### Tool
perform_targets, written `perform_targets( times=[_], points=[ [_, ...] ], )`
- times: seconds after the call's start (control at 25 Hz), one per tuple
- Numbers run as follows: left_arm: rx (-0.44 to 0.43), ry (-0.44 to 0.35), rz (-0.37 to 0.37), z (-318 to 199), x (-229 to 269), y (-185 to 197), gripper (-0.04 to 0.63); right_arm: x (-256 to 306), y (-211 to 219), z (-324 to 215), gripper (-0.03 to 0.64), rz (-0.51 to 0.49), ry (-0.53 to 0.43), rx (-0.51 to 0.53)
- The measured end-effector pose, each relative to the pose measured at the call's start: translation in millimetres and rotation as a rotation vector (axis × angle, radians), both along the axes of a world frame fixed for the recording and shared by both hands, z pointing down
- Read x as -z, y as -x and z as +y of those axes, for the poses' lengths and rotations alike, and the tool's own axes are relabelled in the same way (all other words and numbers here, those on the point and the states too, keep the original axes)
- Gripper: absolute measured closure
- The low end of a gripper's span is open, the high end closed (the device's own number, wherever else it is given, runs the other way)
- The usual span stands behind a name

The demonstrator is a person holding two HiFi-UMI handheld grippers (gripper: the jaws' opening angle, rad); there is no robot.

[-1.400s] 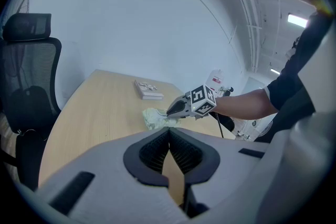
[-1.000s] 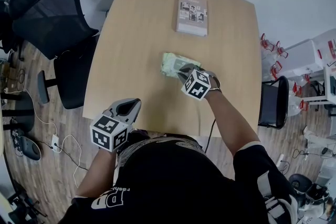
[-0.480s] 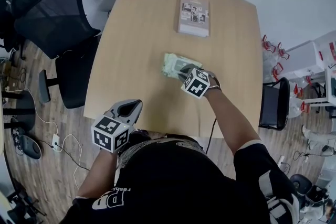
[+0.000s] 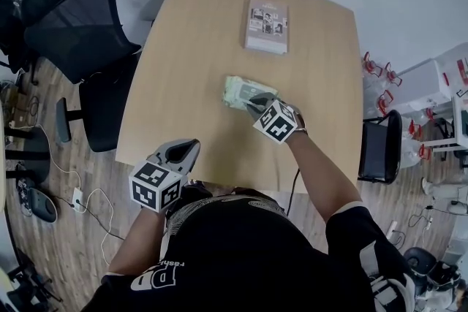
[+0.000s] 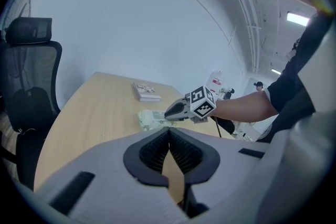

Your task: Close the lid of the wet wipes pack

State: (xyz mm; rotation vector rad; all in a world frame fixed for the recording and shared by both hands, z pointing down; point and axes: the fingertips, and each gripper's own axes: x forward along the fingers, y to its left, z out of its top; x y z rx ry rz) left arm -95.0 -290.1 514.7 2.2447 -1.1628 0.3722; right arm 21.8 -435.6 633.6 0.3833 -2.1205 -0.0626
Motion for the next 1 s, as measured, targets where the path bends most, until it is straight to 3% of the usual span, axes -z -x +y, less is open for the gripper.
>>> perform_targets(
  times=[0.24, 0.64, 1.0],
  points=[
    [0.0, -0.031, 0.012, 2.2, 11.4, -29.4, 0.577, 56.2, -20.7, 26.9, 0.608, -0.231, 0.037, -0.13],
    [0.063, -0.152, 0.026, 25.0, 40.9, -71.0, 0.577, 131.0, -54.4, 118.6, 0.612, -0.578, 0.117, -0.18],
    [0.013, -0.211, 0.038, 51.9, 60.2, -79.4, 0.577, 147.2, -80.9, 181.2, 0.612, -0.673, 0.135, -0.282]
  ],
)
